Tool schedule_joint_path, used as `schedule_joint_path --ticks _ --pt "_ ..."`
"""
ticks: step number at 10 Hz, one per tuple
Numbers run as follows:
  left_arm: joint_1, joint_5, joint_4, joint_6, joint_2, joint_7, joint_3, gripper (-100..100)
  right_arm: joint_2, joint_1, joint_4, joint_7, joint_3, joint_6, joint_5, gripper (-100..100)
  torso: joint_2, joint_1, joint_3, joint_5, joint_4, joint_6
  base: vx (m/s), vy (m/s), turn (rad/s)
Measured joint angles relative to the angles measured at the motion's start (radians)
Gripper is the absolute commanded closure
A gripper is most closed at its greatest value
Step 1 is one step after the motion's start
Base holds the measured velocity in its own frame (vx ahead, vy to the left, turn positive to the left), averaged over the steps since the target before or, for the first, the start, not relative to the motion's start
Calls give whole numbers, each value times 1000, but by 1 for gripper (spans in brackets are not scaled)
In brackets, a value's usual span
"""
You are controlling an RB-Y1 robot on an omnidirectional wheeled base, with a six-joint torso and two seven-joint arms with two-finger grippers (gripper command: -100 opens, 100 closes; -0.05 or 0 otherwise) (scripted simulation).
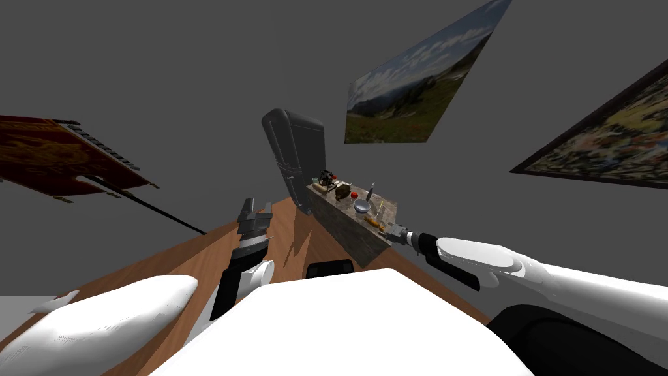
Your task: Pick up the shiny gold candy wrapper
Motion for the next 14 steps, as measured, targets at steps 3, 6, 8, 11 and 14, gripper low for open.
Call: schedule_joint_path --ticks 3,6,8,11,14 --pt "0 0 0 0 0 0 0 0 -68 -2 41 -23 60 27 41 -100 1 0 0 0 0 0 77 69 9" --pt "0 0 0 0 0 0 0 0 -114 55 58 -40 37 43 62 -100 2 -2 1 -1 1 0 78 39 14" --pt "0 0 0 0 0 0 0 0 -152 -26 84 -18 138 58 45 -100 0 -1 0 0 0 0 63 51 5" --pt "0 0 0 0 0 0 0 0 -178 75 85 -75 46 69 97 -100 7 -4 4 -1 2 0 16 16 6" --pt "0 0 0 0 0 0 0 0 -196 47 106 -78 104 64 116 -100 5 -3 3 -1 1 0 32 22 2"
